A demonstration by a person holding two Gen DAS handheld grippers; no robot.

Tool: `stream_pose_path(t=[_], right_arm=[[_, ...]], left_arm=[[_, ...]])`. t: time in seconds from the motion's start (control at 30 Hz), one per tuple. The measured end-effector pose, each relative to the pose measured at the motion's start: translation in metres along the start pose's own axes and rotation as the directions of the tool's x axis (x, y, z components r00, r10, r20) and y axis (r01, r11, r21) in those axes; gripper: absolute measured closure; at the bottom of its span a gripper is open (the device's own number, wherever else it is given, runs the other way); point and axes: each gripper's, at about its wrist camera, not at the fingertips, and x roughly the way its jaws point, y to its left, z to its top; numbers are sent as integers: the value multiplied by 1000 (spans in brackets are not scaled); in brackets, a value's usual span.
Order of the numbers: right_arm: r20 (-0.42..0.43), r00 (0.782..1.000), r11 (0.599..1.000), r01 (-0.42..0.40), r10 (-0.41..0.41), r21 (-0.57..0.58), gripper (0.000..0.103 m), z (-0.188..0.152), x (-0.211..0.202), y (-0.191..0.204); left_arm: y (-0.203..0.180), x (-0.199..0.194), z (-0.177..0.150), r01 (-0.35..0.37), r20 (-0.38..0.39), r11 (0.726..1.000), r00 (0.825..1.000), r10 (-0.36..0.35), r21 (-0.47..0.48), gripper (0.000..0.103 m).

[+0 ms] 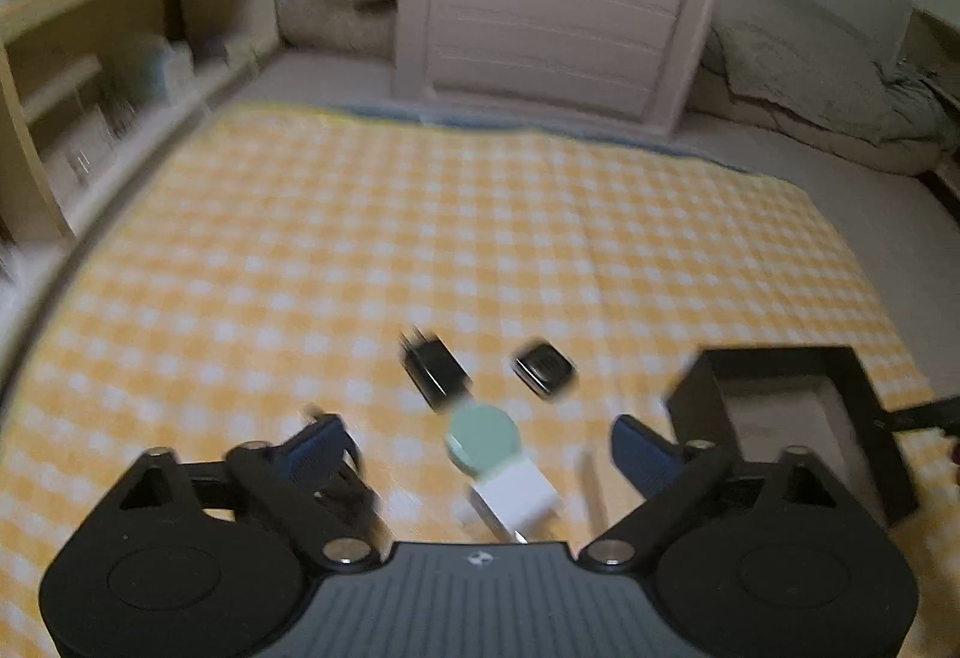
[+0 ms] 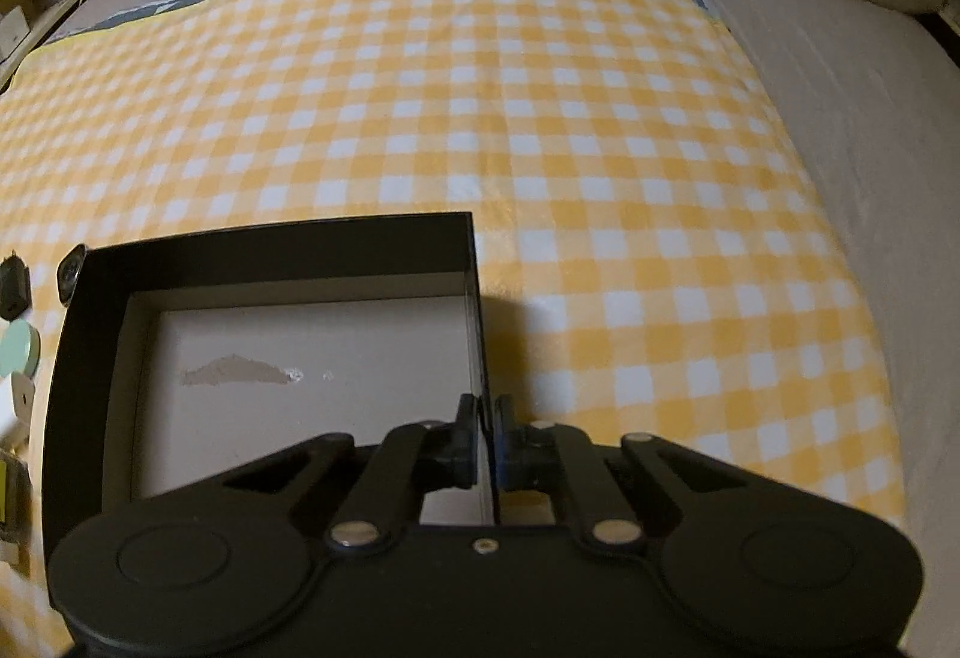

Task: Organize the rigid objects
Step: 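Grasp the yellow cylinder with white cap with the left tool, then carry the yellow cylinder into the black box and open the left tool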

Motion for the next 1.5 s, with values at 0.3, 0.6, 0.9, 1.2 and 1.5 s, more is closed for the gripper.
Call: stream_pose_path(t=[0.3,0.6,0.9,1.2,1.5], right_arm=[[7,1000,999,30,-29,-13,97,-6,-2,20],[0,1000,1000,29,-29,-8,97,-13,-5,20],[0,1000,999,23,-23,-46,97,-12,-7,14],[1,1000,997,20,-20,-76,98,-12,-7,15],[1,1000,997,12,-12,-71,98,-14,-8,16]], left_arm=[[1,36,-27,120,-212,986,967,-143,-116,36],[-8,73,-54,50,-343,994,936,-81,-98,41],[-9,88,-64,-12,-349,996,937,-19,-87,60],[-15,62,-54,37,-270,996,961,-58,-82,60],[-47,21,-21,137,-87,989,986,-141,-48,60]])
